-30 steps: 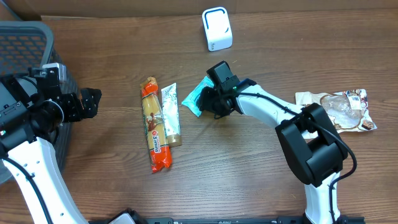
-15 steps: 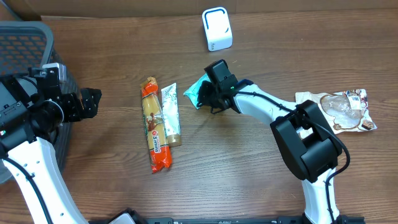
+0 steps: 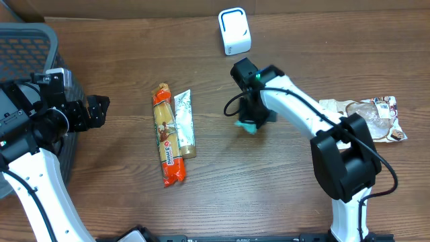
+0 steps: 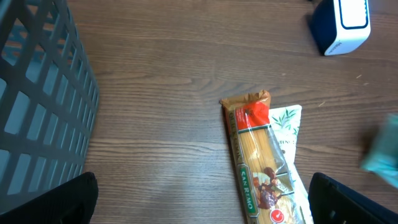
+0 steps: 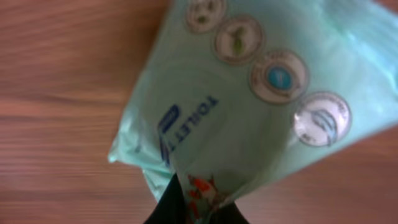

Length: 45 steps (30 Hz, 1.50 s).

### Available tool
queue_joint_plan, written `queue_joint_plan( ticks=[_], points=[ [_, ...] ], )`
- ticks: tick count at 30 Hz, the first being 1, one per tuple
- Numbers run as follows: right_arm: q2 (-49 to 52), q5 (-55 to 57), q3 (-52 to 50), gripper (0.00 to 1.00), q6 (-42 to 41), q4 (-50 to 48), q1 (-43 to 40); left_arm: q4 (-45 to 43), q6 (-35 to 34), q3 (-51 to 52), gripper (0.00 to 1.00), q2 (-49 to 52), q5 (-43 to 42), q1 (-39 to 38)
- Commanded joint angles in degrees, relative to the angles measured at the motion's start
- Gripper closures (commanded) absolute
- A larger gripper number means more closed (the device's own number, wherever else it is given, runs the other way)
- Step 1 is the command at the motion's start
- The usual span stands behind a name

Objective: Scan the item barcode

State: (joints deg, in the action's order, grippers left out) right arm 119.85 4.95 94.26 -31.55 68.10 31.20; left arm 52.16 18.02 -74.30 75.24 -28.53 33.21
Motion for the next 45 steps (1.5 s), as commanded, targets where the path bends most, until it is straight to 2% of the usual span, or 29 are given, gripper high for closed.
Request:
queue_joint_plan(
  ticks=[1,5,9,16,22,23,25,27,35,39,43,45],
  points=[
    [-3.3,15.98,6.84,0.96,-2.69,10.62,1.18,-0.09,0.85,0.04,0.0,0.09,-0.9,0.13],
    [-1.97,18.27,7.3,0.96,-4.68,22.93,2.25,-0.11,0.85,0.04,0.01,0.09,-0.9,0.13],
    [2.91,18.43,7.3,0.96,-4.68,28.76,2.91,-0.09,0.85,0.04,0.0,0.09,-0.9,0.13],
    [11.74,18.14,7.3,0.96,-3.93,29.03,3.74,-0.09,0.85,0.04,0.0,0.09,-0.9,0.13],
    [13.99,17.29,7.32,0.96,0.35,25.09,6.91,-0.09,0.85,0.04,0.0,0.09,-0.9,0.13],
    [13.99,17.2,7.54,0.91,0.79,24.72,7.43,-0.09,0.85,0.04,0.0,0.09,-0.9,0.13],
    [13.99,16.0,7.96,0.76,2.91,23.71,8.61,-0.09,0.85,0.04,0.0,0.09,-0.9,0.13],
    [13.99,14.38,8.39,0.66,5.4,22.88,9.62,-0.09,0.85,0.04,0.0,0.09,-0.9,0.13],
    [13.99,13.68,13.79,0.52,7.65,21.2,12.9,-0.09,0.85,0.04,0.01,0.09,-0.9,0.13],
    [13.99,18.12,19.89,0.44,7.67,23.63,12.44,-0.09,0.85,0.04,0.0,0.09,-0.9,0.13],
    [13.99,20.72,27.52,0.32,9.84,26.75,11.78,-0.09,0.85,0.04,0.0,0.09,-0.9,0.13],
    [13.99,20.2,30.29,0.3,10.67,27.21,11.61,-0.09,0.85,0.04,0.01,0.09,-0.9,0.13]
  ],
)
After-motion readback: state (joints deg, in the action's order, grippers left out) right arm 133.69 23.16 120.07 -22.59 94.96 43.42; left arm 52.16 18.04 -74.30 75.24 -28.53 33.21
